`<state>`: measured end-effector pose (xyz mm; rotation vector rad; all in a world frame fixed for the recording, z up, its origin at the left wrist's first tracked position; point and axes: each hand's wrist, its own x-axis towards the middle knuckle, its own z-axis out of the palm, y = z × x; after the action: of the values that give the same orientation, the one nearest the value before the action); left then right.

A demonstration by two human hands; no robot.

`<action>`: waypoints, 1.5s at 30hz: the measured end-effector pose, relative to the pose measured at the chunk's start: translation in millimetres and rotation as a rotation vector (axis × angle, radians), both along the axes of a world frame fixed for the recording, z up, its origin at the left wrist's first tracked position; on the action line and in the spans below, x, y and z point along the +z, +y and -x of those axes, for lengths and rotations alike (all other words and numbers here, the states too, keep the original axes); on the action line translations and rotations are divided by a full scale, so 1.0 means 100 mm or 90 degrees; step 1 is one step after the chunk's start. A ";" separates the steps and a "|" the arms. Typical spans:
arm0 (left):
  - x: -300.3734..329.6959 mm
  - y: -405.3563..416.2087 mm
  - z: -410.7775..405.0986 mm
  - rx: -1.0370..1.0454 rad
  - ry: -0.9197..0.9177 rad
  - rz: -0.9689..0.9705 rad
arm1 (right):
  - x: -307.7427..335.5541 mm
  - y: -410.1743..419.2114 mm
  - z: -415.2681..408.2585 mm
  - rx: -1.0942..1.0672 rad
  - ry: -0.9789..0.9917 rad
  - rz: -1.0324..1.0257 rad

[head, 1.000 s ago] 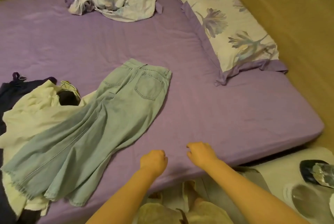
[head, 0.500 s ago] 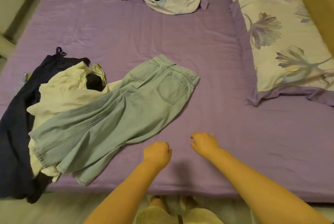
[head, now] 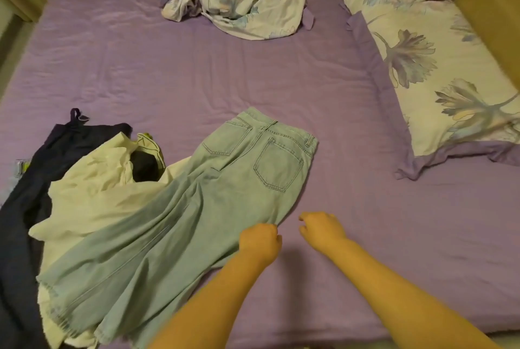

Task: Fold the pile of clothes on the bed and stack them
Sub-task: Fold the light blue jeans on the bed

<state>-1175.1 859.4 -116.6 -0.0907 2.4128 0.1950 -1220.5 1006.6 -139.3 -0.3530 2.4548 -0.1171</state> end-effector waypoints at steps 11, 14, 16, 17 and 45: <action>-0.19 -0.51 0.88 0.006 0.001 -0.069 | -0.26 -0.35 0.77 -0.052 -0.014 -0.007; -0.29 -0.63 0.96 0.035 0.011 -0.066 | -0.38 -0.44 1.05 -0.052 -0.027 -0.005; -0.38 -0.67 1.11 0.057 0.021 -0.064 | -0.50 -0.47 1.29 -0.053 -0.024 -0.004; -0.41 -0.68 1.20 0.064 0.027 -0.064 | -0.56 -0.48 1.40 -0.058 -0.024 -0.002; 0.31 -0.49 2.06 0.534 0.143 -0.588 | 0.20 -1.02 1.82 -0.554 0.103 0.786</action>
<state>-1381.3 809.9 -85.3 -0.6647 2.1060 1.7161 -1402.8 904.8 -119.4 0.2626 2.1928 -2.0238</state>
